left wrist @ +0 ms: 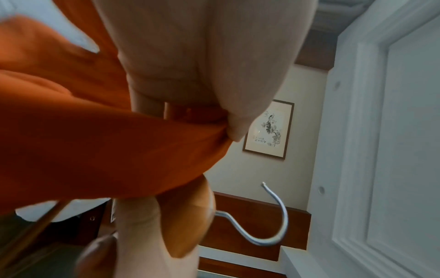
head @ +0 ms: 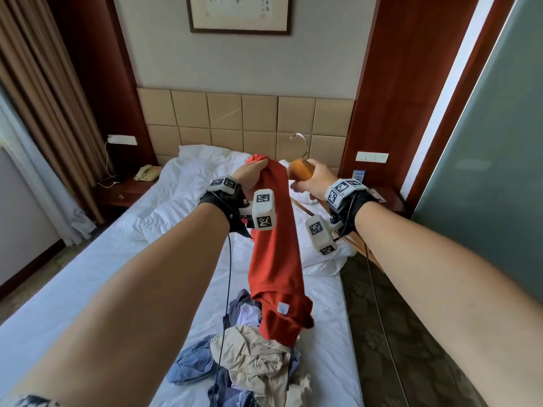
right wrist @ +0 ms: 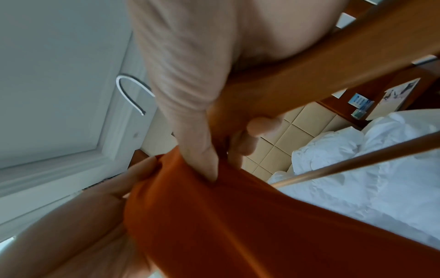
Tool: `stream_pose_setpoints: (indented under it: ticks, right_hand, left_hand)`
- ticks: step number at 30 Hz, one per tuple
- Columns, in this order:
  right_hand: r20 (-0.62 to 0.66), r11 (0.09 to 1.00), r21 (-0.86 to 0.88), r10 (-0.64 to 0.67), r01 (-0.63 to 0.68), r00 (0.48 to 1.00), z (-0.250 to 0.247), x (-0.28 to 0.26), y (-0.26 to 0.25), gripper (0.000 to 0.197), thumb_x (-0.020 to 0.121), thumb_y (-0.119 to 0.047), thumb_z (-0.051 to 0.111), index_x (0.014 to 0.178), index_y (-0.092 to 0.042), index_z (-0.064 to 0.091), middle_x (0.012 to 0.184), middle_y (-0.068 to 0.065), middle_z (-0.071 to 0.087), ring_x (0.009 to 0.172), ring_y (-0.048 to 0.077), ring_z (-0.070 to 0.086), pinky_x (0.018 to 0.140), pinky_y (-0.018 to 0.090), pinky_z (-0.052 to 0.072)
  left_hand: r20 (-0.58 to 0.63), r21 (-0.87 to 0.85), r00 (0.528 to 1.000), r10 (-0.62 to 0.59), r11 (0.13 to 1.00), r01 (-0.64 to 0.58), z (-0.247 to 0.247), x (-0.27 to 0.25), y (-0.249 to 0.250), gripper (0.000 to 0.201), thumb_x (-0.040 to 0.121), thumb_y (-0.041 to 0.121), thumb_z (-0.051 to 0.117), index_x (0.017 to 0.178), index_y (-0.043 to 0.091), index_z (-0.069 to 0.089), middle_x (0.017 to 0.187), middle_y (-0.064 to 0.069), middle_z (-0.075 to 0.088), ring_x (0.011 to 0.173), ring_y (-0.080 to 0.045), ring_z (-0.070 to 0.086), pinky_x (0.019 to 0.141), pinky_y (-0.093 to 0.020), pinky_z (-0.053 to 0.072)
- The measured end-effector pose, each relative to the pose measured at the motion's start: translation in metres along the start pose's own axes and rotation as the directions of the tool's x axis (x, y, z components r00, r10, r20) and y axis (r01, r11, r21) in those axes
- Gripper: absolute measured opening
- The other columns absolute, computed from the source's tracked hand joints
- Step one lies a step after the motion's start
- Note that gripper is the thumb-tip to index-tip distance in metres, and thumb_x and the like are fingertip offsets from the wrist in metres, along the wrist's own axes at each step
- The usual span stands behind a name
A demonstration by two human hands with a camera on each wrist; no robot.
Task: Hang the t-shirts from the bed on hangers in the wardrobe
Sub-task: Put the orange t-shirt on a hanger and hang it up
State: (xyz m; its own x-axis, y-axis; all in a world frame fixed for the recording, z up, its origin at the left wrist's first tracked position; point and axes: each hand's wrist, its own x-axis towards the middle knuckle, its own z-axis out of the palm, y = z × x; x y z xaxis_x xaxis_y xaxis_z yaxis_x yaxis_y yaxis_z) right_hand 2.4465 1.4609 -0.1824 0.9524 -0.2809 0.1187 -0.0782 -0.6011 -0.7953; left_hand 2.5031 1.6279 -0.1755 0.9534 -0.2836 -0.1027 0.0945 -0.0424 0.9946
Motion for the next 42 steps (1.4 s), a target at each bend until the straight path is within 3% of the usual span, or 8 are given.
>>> stream_pose_setpoints:
  ticks: [6, 11, 15, 19, 24, 28, 38, 42]
  right_hand:
    - [0.190, 0.997, -0.003, -0.072, 0.074, 0.979, 0.017, -0.005, -0.009, 0.052, 0.067, -0.019, 0.080, 0.114, -0.018, 0.060, 0.086, 0.007, 0.072, 0.072, 0.017, 0.068, 0.049, 0.026, 0.047]
    - [0.114, 0.990, 0.139, 0.021, -0.037, 0.993, 0.017, 0.003, -0.016, 0.045, 0.070, -0.009, 0.081, 0.110, -0.015, 0.060, 0.084, 0.009, 0.071, 0.055, 0.013, 0.064, 0.046, 0.022, 0.046]
    - [-0.068, 0.929, 0.366, 0.089, -0.058, 0.994, 0.012, 0.007, -0.034, 0.044, 0.069, 0.006, 0.074, 0.110, -0.005, 0.060, 0.074, 0.011, 0.067, 0.059, 0.023, 0.063, 0.045, 0.022, 0.047]
    - [-0.194, 0.836, 0.548, 0.139, -0.010, 0.971, 0.005, 0.012, -0.050, 0.030, 0.070, 0.010, 0.070, 0.098, 0.004, 0.063, 0.052, 0.010, 0.064, 0.037, 0.012, 0.056, 0.039, 0.018, 0.042]
    - [-0.244, 0.784, 0.618, 0.117, 0.061, 0.963, -0.003, 0.010, -0.064, 0.043, 0.074, 0.014, 0.067, 0.112, 0.001, 0.054, 0.063, 0.014, 0.063, 0.044, 0.014, 0.064, 0.038, 0.019, 0.043]
    - [-0.243, 0.848, 0.528, 0.089, 0.055, 0.966, -0.010, 0.009, -0.054, 0.046, 0.074, 0.006, 0.070, 0.115, -0.006, 0.055, 0.076, 0.012, 0.071, 0.068, 0.023, 0.074, 0.047, 0.025, 0.049]
    - [-0.103, 0.960, 0.274, -0.030, 0.058, 0.994, -0.020, -0.018, -0.030, 0.058, 0.076, -0.020, 0.083, 0.128, -0.017, 0.058, 0.110, 0.003, 0.069, 0.090, 0.015, 0.068, 0.050, 0.014, 0.050]
    - [-0.064, 0.962, 0.267, -0.042, 0.057, 0.997, -0.020, -0.027, -0.028, 0.053, 0.074, -0.028, 0.086, 0.118, -0.019, 0.058, 0.107, 0.002, 0.070, 0.094, 0.016, 0.069, 0.062, 0.027, 0.060]
  left_hand:
    - [0.025, -0.240, 0.999, 0.034, 0.970, -0.027, -0.006, -0.008, 0.011, 0.020, 0.104, 0.022, 0.045, 0.087, 0.012, 0.053, 0.077, -0.006, 0.058, 0.047, -0.007, 0.063, 0.045, -0.018, 0.050]
    - [0.065, -0.263, 0.998, 0.008, 0.965, 0.010, -0.017, -0.021, 0.017, 0.028, 0.102, 0.028, 0.049, 0.084, 0.008, 0.055, 0.060, -0.005, 0.065, 0.042, -0.010, 0.063, 0.040, -0.018, 0.049]
    - [0.148, -0.102, 0.988, 0.045, 0.994, -0.030, -0.024, -0.027, 0.008, 0.030, 0.098, 0.033, 0.056, 0.082, 0.008, 0.058, 0.057, -0.004, 0.063, 0.051, -0.014, 0.062, 0.046, -0.018, 0.051]
    - [0.339, 0.188, 0.937, -0.086, 0.982, 0.022, -0.025, -0.034, -0.011, 0.023, 0.091, 0.031, 0.066, 0.103, 0.011, 0.066, 0.088, -0.006, 0.073, 0.079, -0.021, 0.070, 0.066, -0.028, 0.059]
    - [0.368, 0.692, 0.890, -0.269, 0.718, -0.069, -0.020, -0.032, -0.035, 0.023, 0.087, 0.039, 0.067, 0.100, 0.020, 0.071, 0.099, 0.006, 0.075, 0.099, -0.012, 0.070, 0.095, -0.045, 0.052]
    - [0.326, 0.099, 0.938, -0.121, 0.991, 0.093, -0.008, -0.040, -0.026, 0.017, 0.099, 0.005, 0.045, 0.091, 0.002, 0.059, 0.090, -0.014, 0.068, 0.086, -0.028, 0.070, 0.078, -0.047, 0.060]
    - [0.171, -0.328, 0.985, 0.024, 0.944, 0.034, 0.007, -0.030, 0.018, 0.033, 0.099, 0.015, 0.040, 0.066, 0.010, 0.041, 0.079, -0.011, 0.067, 0.075, -0.024, 0.067, 0.054, -0.030, 0.058]
    - [0.086, -0.384, 0.996, 0.027, 0.923, 0.008, 0.006, -0.031, 0.027, 0.038, 0.102, 0.015, 0.039, 0.064, 0.008, 0.042, 0.078, -0.010, 0.061, 0.070, -0.021, 0.064, 0.051, -0.027, 0.056]
